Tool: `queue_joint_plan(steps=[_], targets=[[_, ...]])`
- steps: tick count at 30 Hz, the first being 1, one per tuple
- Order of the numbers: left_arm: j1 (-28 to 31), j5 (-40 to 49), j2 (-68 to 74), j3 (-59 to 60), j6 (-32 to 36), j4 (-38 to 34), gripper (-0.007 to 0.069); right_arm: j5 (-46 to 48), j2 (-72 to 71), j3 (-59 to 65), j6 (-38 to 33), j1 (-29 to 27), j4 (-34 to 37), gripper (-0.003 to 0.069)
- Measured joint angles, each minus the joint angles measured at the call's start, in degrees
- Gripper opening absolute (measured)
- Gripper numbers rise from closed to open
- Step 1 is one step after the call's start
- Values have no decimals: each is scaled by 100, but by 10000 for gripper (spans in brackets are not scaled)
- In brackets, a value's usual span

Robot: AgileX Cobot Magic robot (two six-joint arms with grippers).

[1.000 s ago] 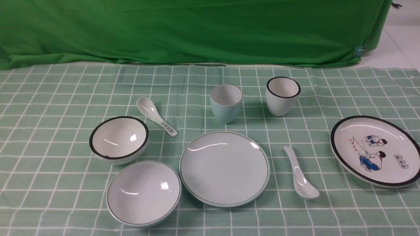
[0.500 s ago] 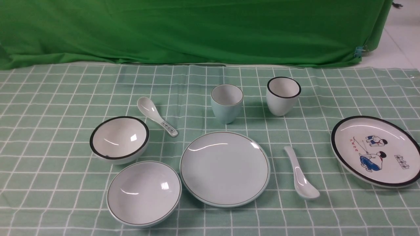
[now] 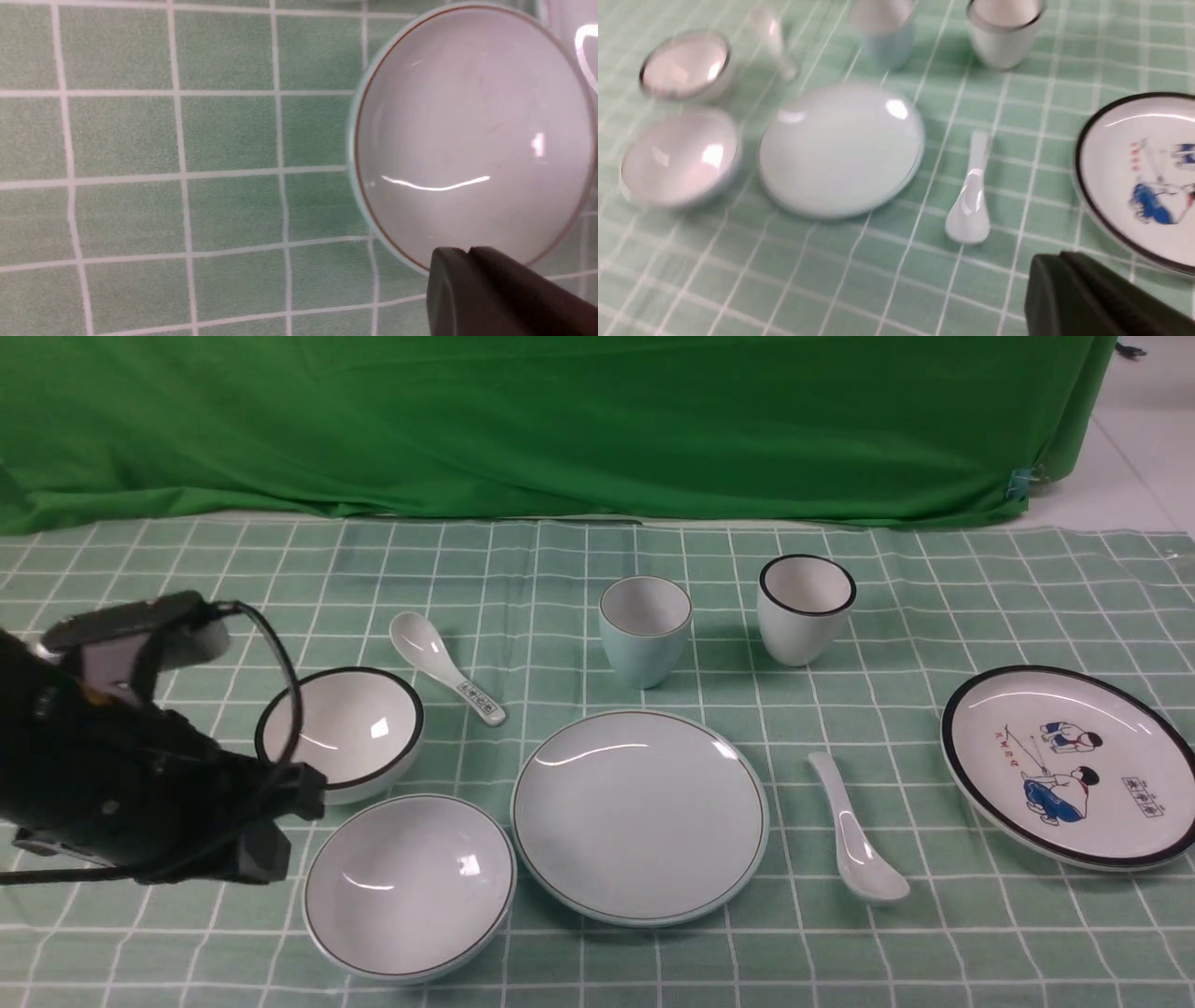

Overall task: Place the bowls on the plates on the blue tablecloth, put the cups on the bowls, and place the spoons in the cups.
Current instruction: 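Reach toward the plain white bowl and position the gripper at its rim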

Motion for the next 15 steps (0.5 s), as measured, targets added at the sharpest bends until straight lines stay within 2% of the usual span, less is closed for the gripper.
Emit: queue_joint_plan(steps=[5,7,11,15], targets=[[-332,-208,653,-110,-215,317,15,-31,630,-61,-110,463,-4,20],[-403,-386,887,-171,-278,330,56,-83,832,-61,-89,591,39,20],[-414,-533,1050,-194,-430,565,173,-212,976,-68,-78,643,39,20],[-414,-796,1192,-194,-760,1091,347,-408,981,-69,-54,643,39,20]])
